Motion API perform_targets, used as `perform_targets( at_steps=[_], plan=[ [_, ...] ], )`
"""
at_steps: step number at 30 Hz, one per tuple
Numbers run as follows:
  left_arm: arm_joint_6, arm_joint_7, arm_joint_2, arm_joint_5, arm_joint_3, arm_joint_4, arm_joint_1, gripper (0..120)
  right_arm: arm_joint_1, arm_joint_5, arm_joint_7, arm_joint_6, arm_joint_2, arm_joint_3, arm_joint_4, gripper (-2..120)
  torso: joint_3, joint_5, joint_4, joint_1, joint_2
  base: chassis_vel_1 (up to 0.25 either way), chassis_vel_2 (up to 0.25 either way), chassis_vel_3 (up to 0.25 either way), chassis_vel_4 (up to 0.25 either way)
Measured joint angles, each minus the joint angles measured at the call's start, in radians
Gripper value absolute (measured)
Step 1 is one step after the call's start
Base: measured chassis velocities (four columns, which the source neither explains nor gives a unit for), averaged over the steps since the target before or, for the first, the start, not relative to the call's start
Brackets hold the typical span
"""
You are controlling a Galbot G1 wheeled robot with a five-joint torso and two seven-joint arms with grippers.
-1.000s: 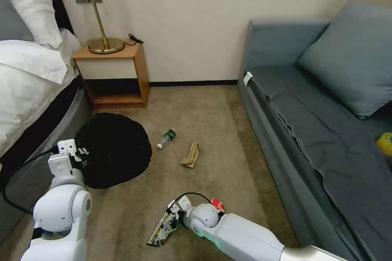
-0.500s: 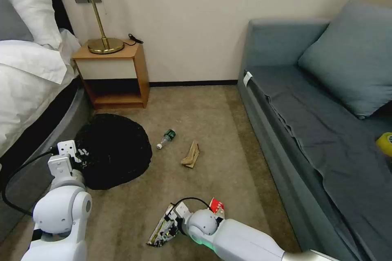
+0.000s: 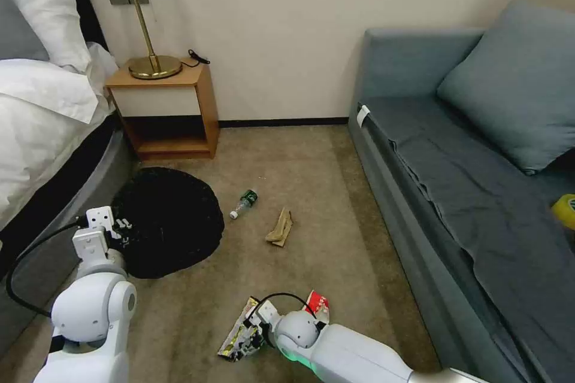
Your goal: Pick up the trash bin, then pick up the garbage on the floor and place it into the trash bin.
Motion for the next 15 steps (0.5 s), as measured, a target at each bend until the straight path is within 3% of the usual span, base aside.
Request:
perform_targets(
  at_steps=[5, 9, 15],
  plan=[
    [-0.003, 0.0, -0.001, 0.001, -0.002, 0.006, -0.004, 2, 0.001, -0.007, -0.004, 0.006, -0.001, 0.001, -0.001, 78, 0.0, -0.0003, -0.0003, 0.0, 0.0, 0.0, 0.0, 0.0, 0.0],
    [-0.007, 0.002, -0.005, 0.003, -0.001, 0.01, -0.005, 2, 0.001, -0.012, -0.007, 0.009, -0.001, 0.003, -0.004, 60, 0.0, -0.0006, -0.0006, 0.0, 0.0, 0.0, 0.0, 0.0, 0.0],
    [-0.008, 0.003, -0.007, 0.004, -0.002, 0.012, -0.005, 2, 0.001, -0.013, -0.013, 0.015, 0.002, 0.003, -0.012, 47, 0.0, 0.0, -0.0002, 0.0, 0.0, 0.0, 0.0, 0.0, 0.0]
  ],
)
